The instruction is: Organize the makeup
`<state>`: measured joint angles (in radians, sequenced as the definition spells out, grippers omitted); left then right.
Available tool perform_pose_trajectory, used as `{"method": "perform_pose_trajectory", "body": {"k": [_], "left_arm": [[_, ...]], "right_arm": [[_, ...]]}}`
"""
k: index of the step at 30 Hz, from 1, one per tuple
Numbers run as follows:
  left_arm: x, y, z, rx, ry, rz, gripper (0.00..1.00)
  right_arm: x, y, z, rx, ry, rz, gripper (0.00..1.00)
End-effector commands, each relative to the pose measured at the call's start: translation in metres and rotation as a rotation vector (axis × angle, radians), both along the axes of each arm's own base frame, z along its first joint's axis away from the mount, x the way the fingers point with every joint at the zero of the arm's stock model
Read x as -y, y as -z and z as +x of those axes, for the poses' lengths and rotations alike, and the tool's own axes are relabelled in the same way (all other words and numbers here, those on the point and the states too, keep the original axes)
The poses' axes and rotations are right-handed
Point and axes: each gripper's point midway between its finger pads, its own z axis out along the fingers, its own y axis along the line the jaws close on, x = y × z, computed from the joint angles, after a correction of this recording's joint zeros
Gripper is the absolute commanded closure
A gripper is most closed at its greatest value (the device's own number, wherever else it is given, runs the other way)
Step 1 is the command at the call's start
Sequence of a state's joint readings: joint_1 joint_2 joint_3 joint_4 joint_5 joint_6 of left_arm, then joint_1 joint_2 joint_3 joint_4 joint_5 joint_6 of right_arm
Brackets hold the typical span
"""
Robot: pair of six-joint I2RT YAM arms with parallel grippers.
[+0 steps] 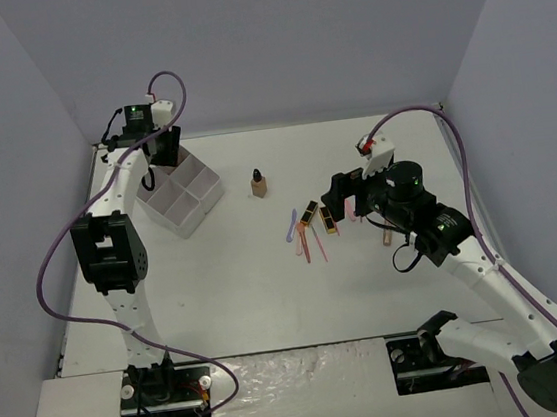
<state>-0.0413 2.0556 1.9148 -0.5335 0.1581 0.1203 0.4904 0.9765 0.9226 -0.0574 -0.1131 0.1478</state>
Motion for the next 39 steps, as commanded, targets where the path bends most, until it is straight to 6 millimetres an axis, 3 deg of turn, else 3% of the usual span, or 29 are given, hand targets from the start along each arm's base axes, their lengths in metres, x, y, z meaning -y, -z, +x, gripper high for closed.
{"method": "perform_pose_trajectory", "body": {"k": [1,10,17,21,23,27,31,36,39], "left_arm": [[-0.004,-0.058,0.016,0.155,-0.014,-0.014,0.53],[-0.004,-0.070,0.013,0.178,-0.022,-0.022,0.52],[0.004,-0.123,-0.017,0.273,-0.059,-0.101,0.34],[0.016,-0.158,-0.053,0.336,-0.077,-0.177,0.22],[0.025,-0.150,-0.074,0.318,-0.076,-0.201,0.14],[0.040,-0.164,-0.115,0.343,-0.064,-0.255,0.03],[0.048,-0.152,-0.157,0.307,-0.056,-0.285,0.03],[0.047,-0.132,-0.195,0.233,-0.081,-0.311,0.03],[0.042,-0.118,-0.217,0.191,-0.115,-0.318,0.03]], "right_arm": [[-0.004,-0.014,0.008,0.056,-0.012,0.025,0.00],[-0.005,-0.014,0.008,0.053,-0.014,0.030,0.00],[0.002,-0.008,0.013,0.028,0.057,0.037,0.00],[0.008,0.002,0.019,-0.006,0.122,0.048,0.02],[0.017,0.017,0.021,-0.058,0.190,0.024,0.03],[0.024,0.045,0.026,-0.146,0.262,-0.014,0.08],[0.024,0.078,0.031,-0.242,0.308,-0.043,0.17],[0.013,0.113,0.036,-0.345,0.297,-0.080,0.33],[0.009,0.149,0.042,-0.429,0.308,-0.134,0.42]]}}
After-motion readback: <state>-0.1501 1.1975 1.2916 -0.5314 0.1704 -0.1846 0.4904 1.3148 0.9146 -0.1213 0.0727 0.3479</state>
